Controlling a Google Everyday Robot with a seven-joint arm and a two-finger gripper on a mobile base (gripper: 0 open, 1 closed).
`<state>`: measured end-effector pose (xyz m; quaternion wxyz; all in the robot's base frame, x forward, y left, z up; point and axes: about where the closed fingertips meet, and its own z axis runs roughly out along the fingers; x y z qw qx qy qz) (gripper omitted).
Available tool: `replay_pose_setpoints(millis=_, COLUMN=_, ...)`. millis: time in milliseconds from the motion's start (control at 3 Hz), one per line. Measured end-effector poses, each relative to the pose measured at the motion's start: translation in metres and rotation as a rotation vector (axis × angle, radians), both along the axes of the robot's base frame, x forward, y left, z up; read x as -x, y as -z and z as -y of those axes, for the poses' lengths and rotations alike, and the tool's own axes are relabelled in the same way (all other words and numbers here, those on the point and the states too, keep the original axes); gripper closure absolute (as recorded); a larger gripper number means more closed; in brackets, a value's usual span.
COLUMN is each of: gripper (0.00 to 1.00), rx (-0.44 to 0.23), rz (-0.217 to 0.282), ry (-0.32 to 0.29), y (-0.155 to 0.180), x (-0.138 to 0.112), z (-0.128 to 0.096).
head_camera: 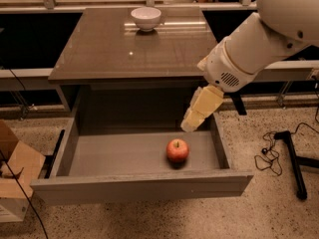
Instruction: Pick apple from top drawer and place on counter
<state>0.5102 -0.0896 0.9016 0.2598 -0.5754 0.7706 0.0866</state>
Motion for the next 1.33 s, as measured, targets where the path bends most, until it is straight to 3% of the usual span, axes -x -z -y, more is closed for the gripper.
replay_pose_setpoints(millis=333, gripper=0.00, rx=0.032, rz=-0.025, ry=0.023, y=0.011, x=-0.002, z=-0.003)
replay_pose_setpoints(millis=667, gripper=0.00, rx=-0.004, rz=-0.087, ry=0.123, y=0.072, x=-0.008, z=-0.009)
replay_pose_setpoints(millis=1333, gripper=0.00, rx=-0.097, rz=-0.150, ry=0.223, y=0.168, x=-0.028, z=-0.016)
